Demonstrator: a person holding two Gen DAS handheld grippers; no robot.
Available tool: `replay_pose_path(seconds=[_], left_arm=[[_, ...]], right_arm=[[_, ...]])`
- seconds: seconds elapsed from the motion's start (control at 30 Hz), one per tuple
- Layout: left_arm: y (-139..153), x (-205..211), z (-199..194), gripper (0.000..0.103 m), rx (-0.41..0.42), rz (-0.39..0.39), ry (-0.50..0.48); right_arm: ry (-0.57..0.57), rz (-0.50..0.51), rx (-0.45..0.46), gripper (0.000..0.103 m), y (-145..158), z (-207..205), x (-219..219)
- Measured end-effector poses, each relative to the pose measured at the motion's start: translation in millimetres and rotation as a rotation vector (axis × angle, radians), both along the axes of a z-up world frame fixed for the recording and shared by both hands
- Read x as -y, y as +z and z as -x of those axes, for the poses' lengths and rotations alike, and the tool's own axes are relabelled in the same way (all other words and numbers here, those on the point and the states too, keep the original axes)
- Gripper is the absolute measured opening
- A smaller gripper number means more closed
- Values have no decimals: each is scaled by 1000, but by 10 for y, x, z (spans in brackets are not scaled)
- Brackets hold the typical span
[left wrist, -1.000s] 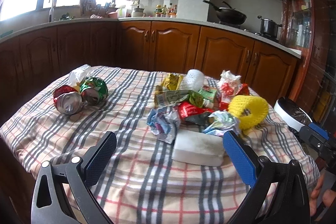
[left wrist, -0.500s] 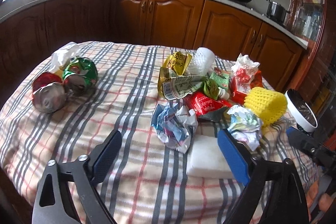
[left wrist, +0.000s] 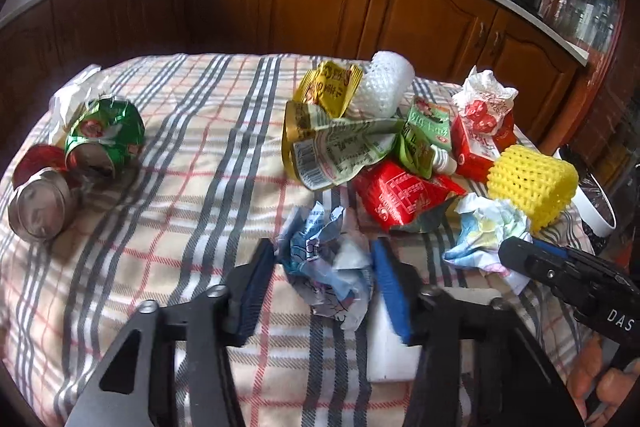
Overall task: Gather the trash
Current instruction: 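Grasp the crumpled blue-white paper with the left gripper while the right tool holds the bin, then carry the paper to the bin and open the left gripper to drop it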
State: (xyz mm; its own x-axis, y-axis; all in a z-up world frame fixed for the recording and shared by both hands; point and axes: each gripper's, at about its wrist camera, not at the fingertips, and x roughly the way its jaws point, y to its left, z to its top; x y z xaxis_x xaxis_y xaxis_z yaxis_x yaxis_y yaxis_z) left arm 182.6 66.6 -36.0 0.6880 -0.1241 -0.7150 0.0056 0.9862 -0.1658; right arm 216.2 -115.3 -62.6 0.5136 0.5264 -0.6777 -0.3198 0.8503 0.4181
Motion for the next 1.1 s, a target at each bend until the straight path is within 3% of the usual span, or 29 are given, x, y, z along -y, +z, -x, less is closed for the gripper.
replay_pose_path(seconds=[0.1,0.6,0.83,1.1], left_arm=[[40,4,29,34,24,11,-11],[635,207,590,30,198,20,-48],[847,408,573,30,252,7,-87],[858,965,362,30,256,24,-228]], right_arm=[[15,-4,19,15,30,46,-3],[18,-134,128,14,531,374,312],[-84,-143,211,14,817,459,747],[-264,-113,227,14,842,533,1504]])
